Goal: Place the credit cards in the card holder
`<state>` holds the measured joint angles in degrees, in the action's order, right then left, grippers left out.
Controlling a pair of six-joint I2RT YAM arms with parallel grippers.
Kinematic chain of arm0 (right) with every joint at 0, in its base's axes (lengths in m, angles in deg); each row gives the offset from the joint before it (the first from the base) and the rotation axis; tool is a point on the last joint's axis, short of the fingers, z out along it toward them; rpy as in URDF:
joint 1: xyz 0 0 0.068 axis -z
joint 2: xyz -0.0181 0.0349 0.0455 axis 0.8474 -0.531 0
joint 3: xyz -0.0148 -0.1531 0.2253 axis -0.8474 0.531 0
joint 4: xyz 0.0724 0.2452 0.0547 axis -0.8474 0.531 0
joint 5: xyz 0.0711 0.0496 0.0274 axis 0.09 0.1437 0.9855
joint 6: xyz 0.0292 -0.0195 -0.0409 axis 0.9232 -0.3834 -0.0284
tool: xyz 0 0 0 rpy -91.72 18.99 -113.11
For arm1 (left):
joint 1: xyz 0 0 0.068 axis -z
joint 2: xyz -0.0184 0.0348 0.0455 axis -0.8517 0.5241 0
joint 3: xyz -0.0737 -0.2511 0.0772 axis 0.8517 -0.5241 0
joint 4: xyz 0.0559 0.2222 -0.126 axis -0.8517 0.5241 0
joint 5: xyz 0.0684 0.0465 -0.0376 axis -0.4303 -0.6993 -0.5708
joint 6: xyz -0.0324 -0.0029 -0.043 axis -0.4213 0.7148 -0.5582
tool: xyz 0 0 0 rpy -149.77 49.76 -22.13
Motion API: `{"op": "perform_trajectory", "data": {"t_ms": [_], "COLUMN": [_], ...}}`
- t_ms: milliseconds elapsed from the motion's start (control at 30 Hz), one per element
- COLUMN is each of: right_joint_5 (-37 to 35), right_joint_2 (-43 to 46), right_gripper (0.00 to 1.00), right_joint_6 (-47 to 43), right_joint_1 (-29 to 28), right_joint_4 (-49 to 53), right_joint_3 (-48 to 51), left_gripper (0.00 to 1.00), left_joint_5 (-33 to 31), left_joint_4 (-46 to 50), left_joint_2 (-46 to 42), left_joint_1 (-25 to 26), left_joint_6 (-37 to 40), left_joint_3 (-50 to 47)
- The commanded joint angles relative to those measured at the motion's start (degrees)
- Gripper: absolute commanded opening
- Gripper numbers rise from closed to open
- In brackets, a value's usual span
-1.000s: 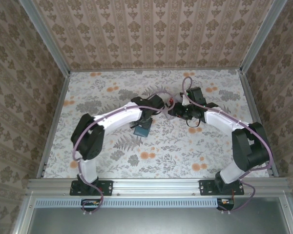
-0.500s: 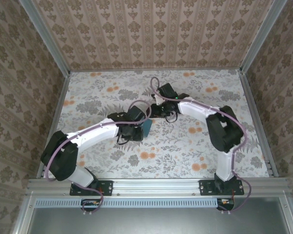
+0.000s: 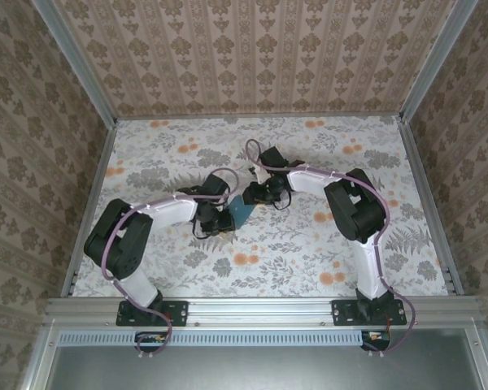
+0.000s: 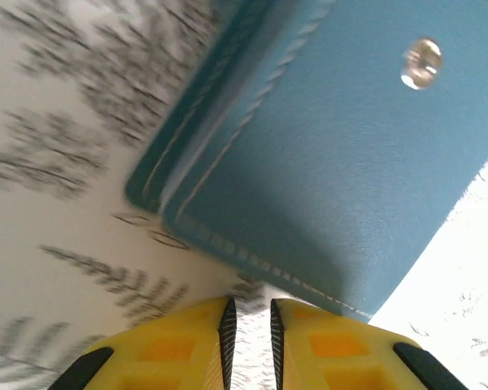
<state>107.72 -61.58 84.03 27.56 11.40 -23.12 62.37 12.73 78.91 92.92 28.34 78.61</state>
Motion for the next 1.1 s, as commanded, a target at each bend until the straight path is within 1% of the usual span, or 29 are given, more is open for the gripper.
{"op": "perform_trajectory", "data": {"t_ms": [0,100,167,200,233,367,467,567,700,767,800,833,900,933,1067], "right_joint_5": [1.81,0.38,0.03,0.22,0.47,2.5,4.01,4.25,4.27,1.87,-0.72,-3.21,-5.88,-6.33,-7.01], "right_joint_2": [3.33,6.37,8.15,8.65,8.79,8.02,7.46,8.8,13.38,15.36,15.81,15.37,13.13,11.78,6.5], "right_gripper": [0.39,0.39,0.39,0.39,0.39,0.39,0.4,0.4,0.41,0.41,0.41,0.42,0.42,0.42,0.41], "right_joint_6": [0.72,2.95,4.85,5.62,6.01,6.69,6.61,5.98,2.82,-0.06,-1.82,-4.02,-7.62,-9.43,-15.6], "right_joint_1": [-3.27,-5.73,-6.97,-7.58,-8.12,-10.05,-9.85,-8.71,-5.37,-3.95,-3.66,-3.43,-2.8,-2.64,-2.75], "right_joint_4": [1.9,0.34,-1.31,-1.96,-2.16,-2.46,-2.32,-1.02,3.97,7.81,10.21,13.07,17.05,18.35,23.15], "right_joint_3": [4.69,8.85,11.47,12.3,12.58,11.21,9.3,7.71,5.6,3.95,2.51,0.83,-2.88,-4.74,-12.79], "left_gripper": [0.23,0.23,0.24,0.24,0.24,0.24,0.25,0.25,0.26,0.27,0.27,0.28,0.29,0.3,0.32], "left_joint_5": [-2.19,-3.24,-3.17,-2.88,-2.64,-1.67,0.2,2.71,3.62,4.45,4.57,4.64,4.02,3.85,5.39], "left_joint_4": [1.97,3.48,2.65,2.52,2.36,2.23,1.05,-0.12,0.94,1.79,2.11,2.73,5.44,6.99,8.39], "left_joint_2": [1.96,2.74,3.19,3.78,4.35,7.69,9.84,11.81,12.37,11.41,10.33,9.13,7.08,5.97,0.6], "left_joint_1": [-3.87,-6.71,-8.01,-10.0,-10.63,-11.73,-11.71,-11.7,-12.44,-13.28,-13.66,-14.01,-14.18,-14.16,-13.45], "left_joint_6": [4.2,6.49,7.31,7.79,8.19,9.43,9.02,8.19,8.73,8.67,8.59,8.79,9.5,9.47,8.36], "left_joint_3": [3.21,5.04,5.71,6.57,7.39,12.2,15.89,18.93,21.74,22.3,22.13,21.94,22.4,22.37,19.15]}}
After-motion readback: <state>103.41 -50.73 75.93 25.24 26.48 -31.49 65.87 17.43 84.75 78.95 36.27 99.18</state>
